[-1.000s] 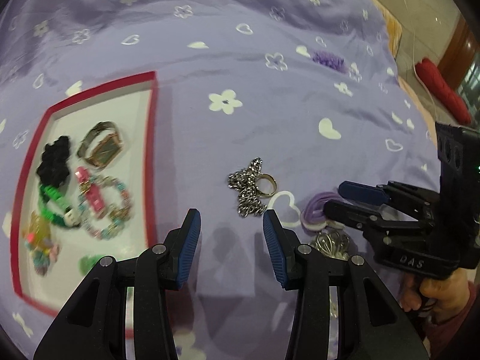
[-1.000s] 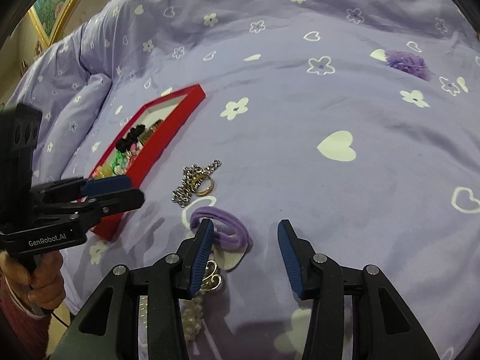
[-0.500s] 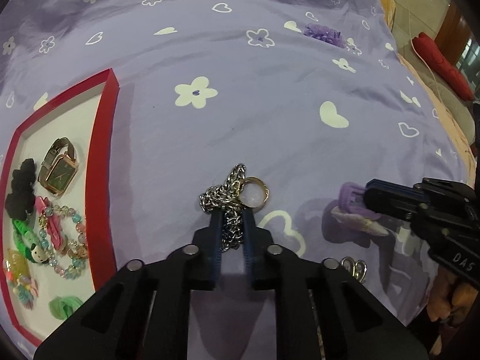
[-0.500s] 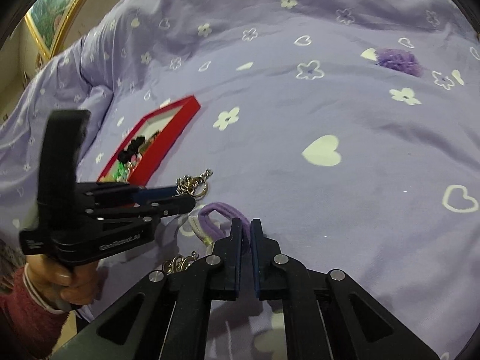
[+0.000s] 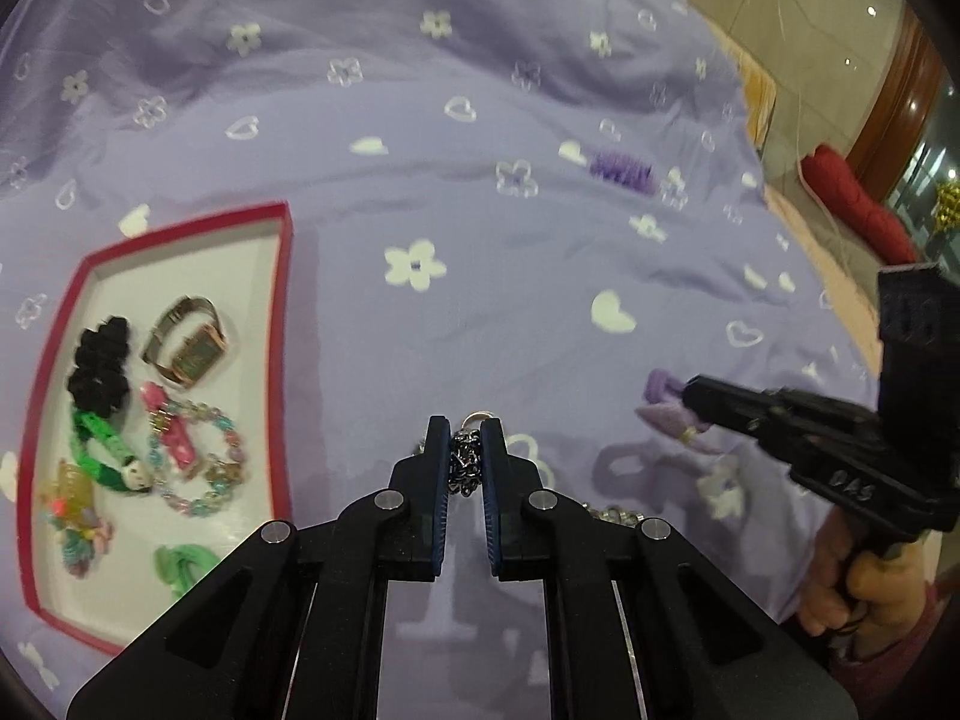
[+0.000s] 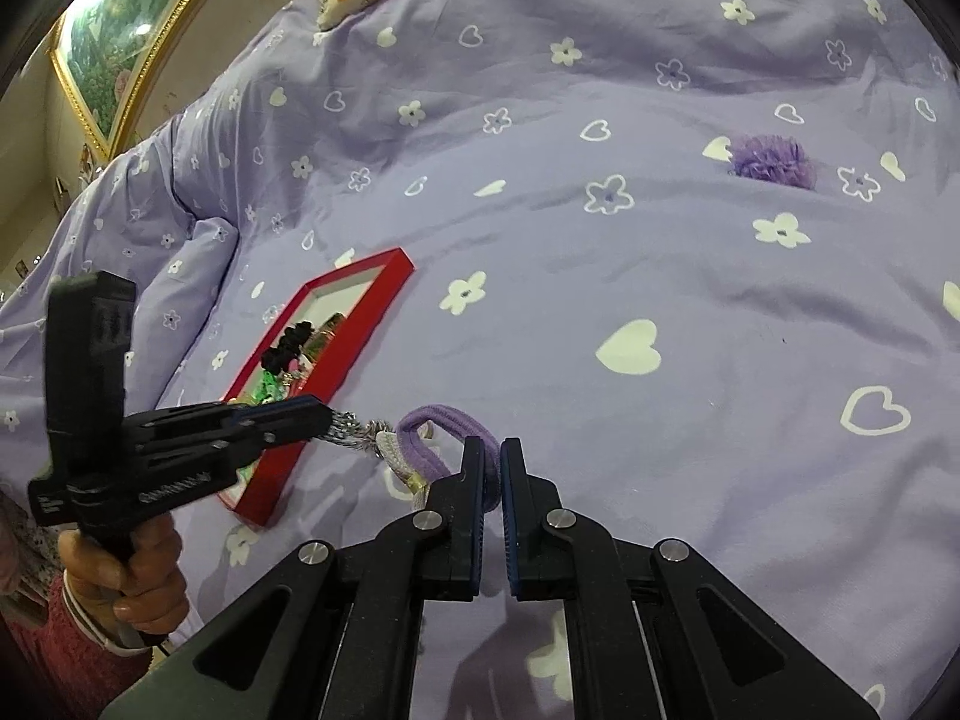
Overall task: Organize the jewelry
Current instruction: 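Grasp the silver chain with the left tool while the right tool grasps the purple hair tie, then carry the silver chain and purple hair tie over the tray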
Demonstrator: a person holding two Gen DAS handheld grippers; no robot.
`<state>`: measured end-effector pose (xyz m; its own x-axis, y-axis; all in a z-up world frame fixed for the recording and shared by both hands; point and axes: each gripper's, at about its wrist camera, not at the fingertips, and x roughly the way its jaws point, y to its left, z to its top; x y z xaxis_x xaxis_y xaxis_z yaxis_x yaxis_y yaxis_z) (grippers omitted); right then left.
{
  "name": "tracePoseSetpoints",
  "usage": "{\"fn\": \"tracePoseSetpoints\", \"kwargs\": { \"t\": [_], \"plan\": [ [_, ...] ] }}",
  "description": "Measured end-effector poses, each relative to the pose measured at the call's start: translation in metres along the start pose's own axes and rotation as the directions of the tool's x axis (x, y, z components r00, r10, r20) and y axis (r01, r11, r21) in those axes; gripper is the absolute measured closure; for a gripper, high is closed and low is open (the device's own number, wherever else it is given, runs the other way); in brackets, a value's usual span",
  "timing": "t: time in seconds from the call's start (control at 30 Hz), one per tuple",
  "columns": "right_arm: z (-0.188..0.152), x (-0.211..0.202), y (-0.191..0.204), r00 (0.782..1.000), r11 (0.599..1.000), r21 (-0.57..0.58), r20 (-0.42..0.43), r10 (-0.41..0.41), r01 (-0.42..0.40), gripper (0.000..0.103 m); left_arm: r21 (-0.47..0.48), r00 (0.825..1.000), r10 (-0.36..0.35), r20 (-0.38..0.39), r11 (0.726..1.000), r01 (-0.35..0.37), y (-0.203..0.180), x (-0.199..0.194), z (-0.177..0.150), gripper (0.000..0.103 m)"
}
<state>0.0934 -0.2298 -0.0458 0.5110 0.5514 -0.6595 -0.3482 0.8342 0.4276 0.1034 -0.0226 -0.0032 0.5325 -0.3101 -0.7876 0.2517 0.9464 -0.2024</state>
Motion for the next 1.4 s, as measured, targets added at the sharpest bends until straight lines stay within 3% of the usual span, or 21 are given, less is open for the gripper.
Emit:
{"fn": "tracePoseSetpoints", "kwargs": {
  "t": [0.27,0.8,1.4],
  "plan": [
    [0.005,-0.003,0.023,1.000,0.999,-0.034,0.015,0.020,-0.020,0.099,-0.040,0.996,-0.032,0.085,0.999,0.035,0.010,-0.040,0.008,0.095],
    [0.009,0.019,0.085,0.994,0.988,-0.114,-0.020,0.105,-0.107,0.099,-0.139,0.981,0.039,0.188,0.990,-0.013,0.058,-0.101,-0.001,0.095],
    [0.006,0.071,0.160,0.974,0.957,-0.198,-0.126,0.189,-0.211,0.098,-0.258,0.974,0.130,0.186,0.963,-0.080,0.124,-0.119,-0.027,0.095]
  ]
}}
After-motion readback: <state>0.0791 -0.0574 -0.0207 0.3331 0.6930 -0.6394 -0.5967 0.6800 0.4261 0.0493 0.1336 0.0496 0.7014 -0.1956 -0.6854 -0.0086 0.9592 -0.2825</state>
